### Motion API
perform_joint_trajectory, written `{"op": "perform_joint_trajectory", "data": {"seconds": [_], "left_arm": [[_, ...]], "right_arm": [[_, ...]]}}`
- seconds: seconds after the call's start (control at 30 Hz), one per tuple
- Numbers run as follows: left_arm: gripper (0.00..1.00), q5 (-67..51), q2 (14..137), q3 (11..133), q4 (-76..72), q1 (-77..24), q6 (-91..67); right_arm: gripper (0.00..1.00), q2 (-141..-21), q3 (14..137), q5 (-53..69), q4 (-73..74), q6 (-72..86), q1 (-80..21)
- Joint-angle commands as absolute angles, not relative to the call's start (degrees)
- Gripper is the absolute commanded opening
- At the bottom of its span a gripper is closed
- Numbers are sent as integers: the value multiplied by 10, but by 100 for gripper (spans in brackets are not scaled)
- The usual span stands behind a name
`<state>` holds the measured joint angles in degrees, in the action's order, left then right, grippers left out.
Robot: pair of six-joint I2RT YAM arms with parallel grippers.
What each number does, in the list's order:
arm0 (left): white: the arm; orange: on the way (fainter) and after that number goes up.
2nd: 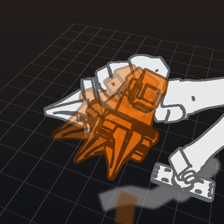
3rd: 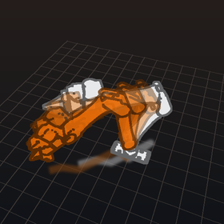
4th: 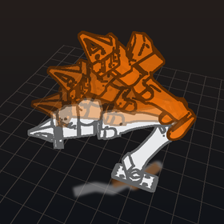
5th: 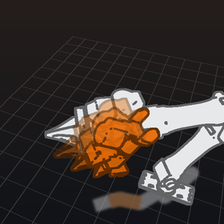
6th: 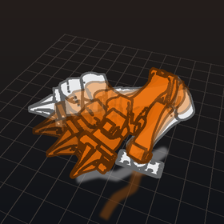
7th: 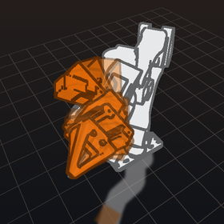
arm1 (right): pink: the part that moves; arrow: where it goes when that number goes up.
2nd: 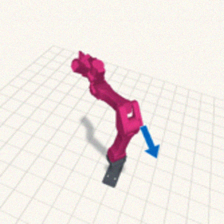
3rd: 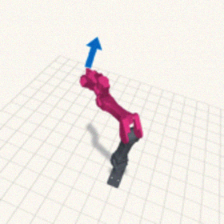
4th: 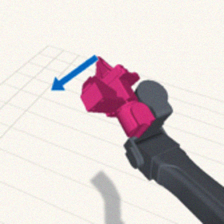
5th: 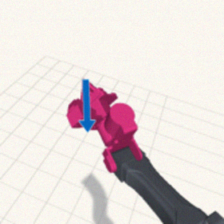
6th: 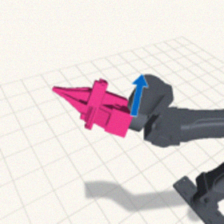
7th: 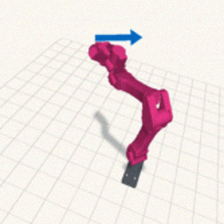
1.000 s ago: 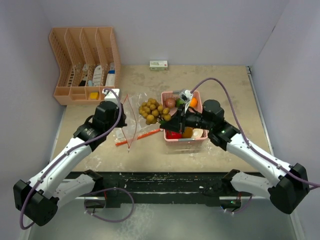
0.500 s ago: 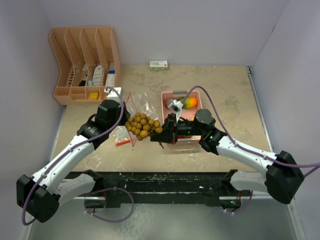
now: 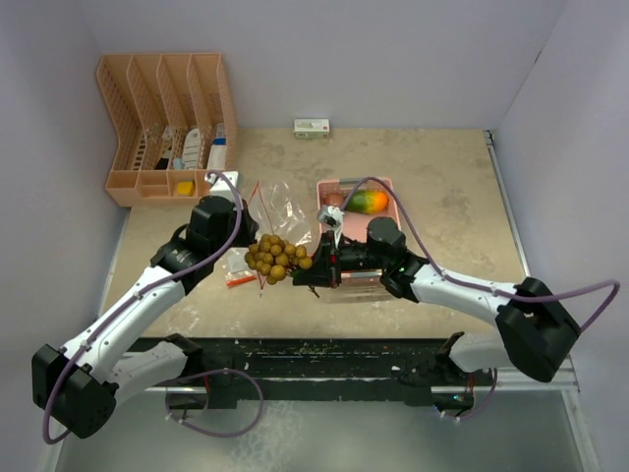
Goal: Place the food in the zip-top bag and seal the zipper
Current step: Place the fake fruit in the zipper food storage bag.
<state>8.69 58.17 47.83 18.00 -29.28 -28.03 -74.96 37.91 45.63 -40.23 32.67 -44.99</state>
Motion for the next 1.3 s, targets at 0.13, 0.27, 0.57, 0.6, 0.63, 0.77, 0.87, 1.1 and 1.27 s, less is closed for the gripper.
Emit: {"op": "perform_joint_trajectory", "data": {"seconds": [0.13, 0.27, 0.57, 0.6, 0.63, 0.77, 0.87, 1.1, 1.27], "left_arm": [[0, 73, 532, 515, 217, -290, -283], [0, 62, 517, 522, 237, -290, -284], [0, 35, 520, 503, 234, -290, -303], [0, 34, 521, 500, 233, -290, -305], [0, 33, 522, 498, 231, -290, -306], [0, 28, 522, 497, 223, -290, -307], [0, 27, 528, 497, 217, -290, -307], [0, 17, 549, 495, 184, -290, -323], [0, -1, 570, 503, 153, -290, -338]], "right_arm": [[0, -804, 375, 416, -357, 258, -451], [0, -809, 389, 351, -328, 255, -451], [0, -779, 457, 231, -265, 265, -451], [0, -778, 470, 214, -257, 267, -451], [0, -778, 482, 201, -244, 270, -451], [0, -786, 524, 157, -167, 288, -452], [0, -788, 539, 186, -165, 306, -451], [0, -777, 541, 154, -192, 376, -479], [0, -827, 603, 12, -95, 373, -540]]}}
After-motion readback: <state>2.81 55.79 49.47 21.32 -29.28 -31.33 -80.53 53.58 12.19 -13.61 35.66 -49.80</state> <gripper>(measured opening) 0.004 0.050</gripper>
